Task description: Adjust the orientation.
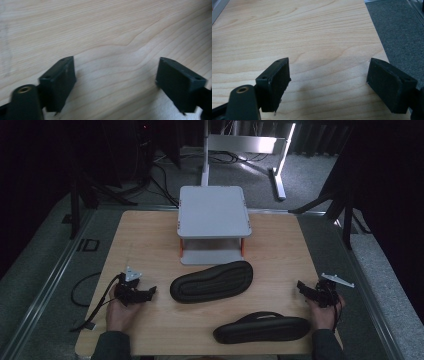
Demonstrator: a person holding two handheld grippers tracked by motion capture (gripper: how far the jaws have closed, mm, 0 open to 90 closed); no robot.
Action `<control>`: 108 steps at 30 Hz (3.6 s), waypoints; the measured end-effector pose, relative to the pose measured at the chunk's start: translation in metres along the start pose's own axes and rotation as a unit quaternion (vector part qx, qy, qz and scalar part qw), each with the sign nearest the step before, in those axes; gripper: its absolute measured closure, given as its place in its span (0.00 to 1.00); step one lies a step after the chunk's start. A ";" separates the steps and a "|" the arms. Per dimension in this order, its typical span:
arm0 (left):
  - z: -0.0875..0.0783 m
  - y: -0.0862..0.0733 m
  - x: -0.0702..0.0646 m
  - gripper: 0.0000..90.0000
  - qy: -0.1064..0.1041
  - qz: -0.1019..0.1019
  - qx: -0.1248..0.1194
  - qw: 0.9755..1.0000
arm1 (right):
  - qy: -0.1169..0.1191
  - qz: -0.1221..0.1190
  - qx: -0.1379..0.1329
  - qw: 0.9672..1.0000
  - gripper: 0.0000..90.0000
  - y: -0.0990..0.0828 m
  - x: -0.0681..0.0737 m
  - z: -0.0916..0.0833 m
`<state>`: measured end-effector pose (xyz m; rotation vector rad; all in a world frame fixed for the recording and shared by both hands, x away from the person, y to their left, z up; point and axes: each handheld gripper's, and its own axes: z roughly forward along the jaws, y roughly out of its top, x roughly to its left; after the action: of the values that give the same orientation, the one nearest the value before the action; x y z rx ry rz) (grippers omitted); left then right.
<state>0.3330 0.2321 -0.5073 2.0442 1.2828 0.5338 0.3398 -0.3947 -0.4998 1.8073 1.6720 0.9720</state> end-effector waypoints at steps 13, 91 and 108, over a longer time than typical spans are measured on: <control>-0.042 0.012 -0.001 0.42 -0.130 -0.015 -0.125 0.984 | 0.001 -0.002 0.000 1.000 0.20 0.000 0.001 0.000; -0.115 -0.037 -0.032 0.65 -0.077 0.035 -0.144 0.986 | -0.001 -0.005 -0.001 1.000 0.20 -0.001 0.002 0.001; -0.085 -0.005 -0.066 0.55 -0.238 0.078 -0.151 0.956 | 0.000 -0.006 -0.001 1.000 0.20 0.000 0.003 0.001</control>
<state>0.2467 0.2009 -0.4505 1.8697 0.7124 0.2596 0.3406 -0.3918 -0.5003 1.7948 1.6796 0.9672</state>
